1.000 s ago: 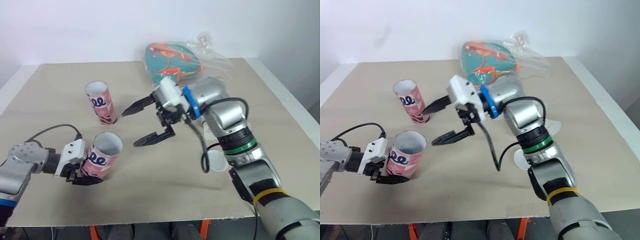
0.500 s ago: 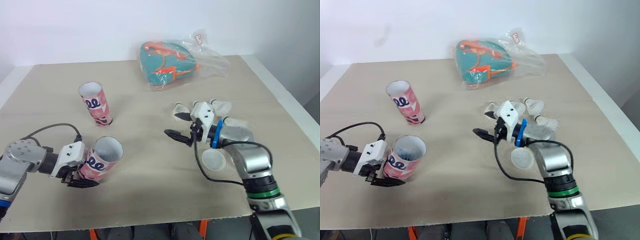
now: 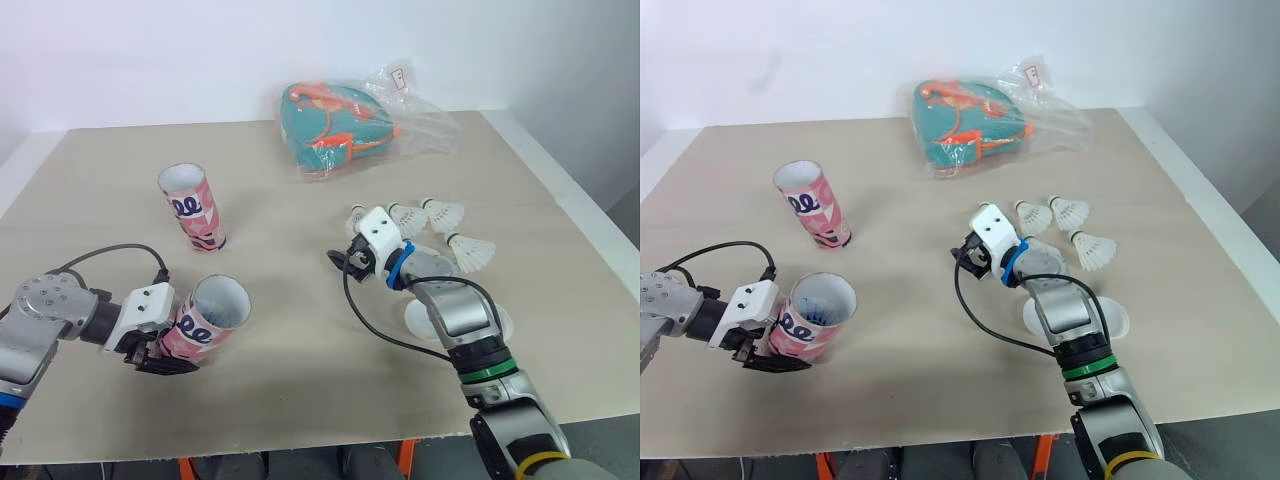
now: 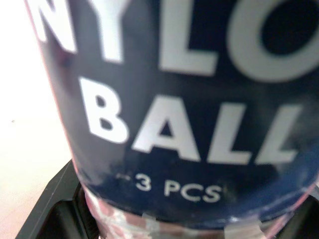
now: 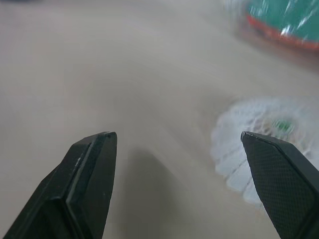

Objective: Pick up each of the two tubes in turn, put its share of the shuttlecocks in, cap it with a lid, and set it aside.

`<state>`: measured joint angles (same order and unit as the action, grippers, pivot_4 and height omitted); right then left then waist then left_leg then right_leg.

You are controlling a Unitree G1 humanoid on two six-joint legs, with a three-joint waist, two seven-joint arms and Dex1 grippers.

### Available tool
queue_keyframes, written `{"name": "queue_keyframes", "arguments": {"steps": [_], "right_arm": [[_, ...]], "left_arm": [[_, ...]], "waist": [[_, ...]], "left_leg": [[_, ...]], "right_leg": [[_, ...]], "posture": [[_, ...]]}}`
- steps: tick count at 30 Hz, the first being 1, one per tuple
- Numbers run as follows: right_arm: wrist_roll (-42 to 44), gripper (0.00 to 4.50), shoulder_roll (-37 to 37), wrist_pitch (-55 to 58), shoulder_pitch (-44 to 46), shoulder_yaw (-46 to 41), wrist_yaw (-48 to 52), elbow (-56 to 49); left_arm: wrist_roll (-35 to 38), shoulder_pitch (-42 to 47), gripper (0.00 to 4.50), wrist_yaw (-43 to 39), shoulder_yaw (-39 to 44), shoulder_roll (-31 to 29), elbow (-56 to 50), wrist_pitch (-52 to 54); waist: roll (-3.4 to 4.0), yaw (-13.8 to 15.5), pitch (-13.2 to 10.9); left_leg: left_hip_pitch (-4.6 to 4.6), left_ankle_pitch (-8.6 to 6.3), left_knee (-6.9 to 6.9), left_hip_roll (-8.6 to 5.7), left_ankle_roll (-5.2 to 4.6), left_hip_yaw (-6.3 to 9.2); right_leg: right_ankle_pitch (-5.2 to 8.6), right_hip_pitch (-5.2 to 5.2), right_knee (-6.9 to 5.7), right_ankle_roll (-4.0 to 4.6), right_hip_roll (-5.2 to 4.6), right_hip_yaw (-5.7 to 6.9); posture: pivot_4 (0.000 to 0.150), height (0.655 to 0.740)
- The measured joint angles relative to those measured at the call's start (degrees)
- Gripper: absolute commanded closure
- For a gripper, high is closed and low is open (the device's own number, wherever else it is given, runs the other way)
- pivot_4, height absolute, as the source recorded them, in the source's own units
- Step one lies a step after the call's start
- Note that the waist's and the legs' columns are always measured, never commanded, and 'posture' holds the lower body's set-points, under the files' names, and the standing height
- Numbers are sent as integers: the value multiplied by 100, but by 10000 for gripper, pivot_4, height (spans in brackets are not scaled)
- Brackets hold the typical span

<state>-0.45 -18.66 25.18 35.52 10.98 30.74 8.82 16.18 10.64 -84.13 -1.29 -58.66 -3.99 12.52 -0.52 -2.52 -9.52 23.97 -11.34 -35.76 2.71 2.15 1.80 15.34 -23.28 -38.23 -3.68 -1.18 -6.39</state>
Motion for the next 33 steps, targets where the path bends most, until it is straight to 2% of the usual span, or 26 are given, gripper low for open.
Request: {"name": "queue_keyframes", "arguments": {"steps": [3, 11, 14, 19, 21, 33], "right_arm": [[-75, 2274, 82, 3, 143, 11, -124, 110], [-570, 2274, 374, 40, 795, 72, -791, 1216], [-712, 9946, 437, 44, 990, 132, -977, 1485], [-781, 33319, 614, 40, 1168, 154, -1141, 1850], [-796, 44030, 661, 32, 1192, 169, -1191, 1928], [-807, 44652, 745, -81, 1203, 164, -1088, 1959]], "left_arm": [[1, -27, 11145, 35, 4, 2, -10, 23], [12, -117, 11145, 123, 38, 14, -103, 49], [20, -141, 11145, 144, 59, 26, -108, 53], [25, -178, 11145, 165, 89, 45, -120, 104], [28, -192, 11145, 170, 106, 55, -132, 119], [49, -242, 11145, 246, 135, 59, -275, 292]], "waist": [[0, -5, 0], [0, -10, 0], [0, -9, 0], [0, -9, 0], [0, -9, 0], [0, -9, 0]], "left_leg": [[-1, 0, -4, 0, 0, 0], [-1, 1, -7, 0, -1, 0], [-2, 1, -7, 0, -1, 1], [-2, 1, -8, 0, -1, 1], [-2, 1, -8, 0, -2, 2], [-2, 1, -7, 0, -2, 2]], "right_leg": [[-1, 2, 0, -3, 0, 0], [-8, 2, -1, 0, 0, 0], [-8, 4, -1, 0, 0, 0], [-9, 5, -1, -2, 0, 0], [-9, 5, -1, -2, 0, 0], [-9, 4, 0, -2, -1, 0]], "posture": [[1500, 7400], [1500, 7400], [1500, 7400], [1500, 7400], [1500, 7400], [1500, 7400]]}}
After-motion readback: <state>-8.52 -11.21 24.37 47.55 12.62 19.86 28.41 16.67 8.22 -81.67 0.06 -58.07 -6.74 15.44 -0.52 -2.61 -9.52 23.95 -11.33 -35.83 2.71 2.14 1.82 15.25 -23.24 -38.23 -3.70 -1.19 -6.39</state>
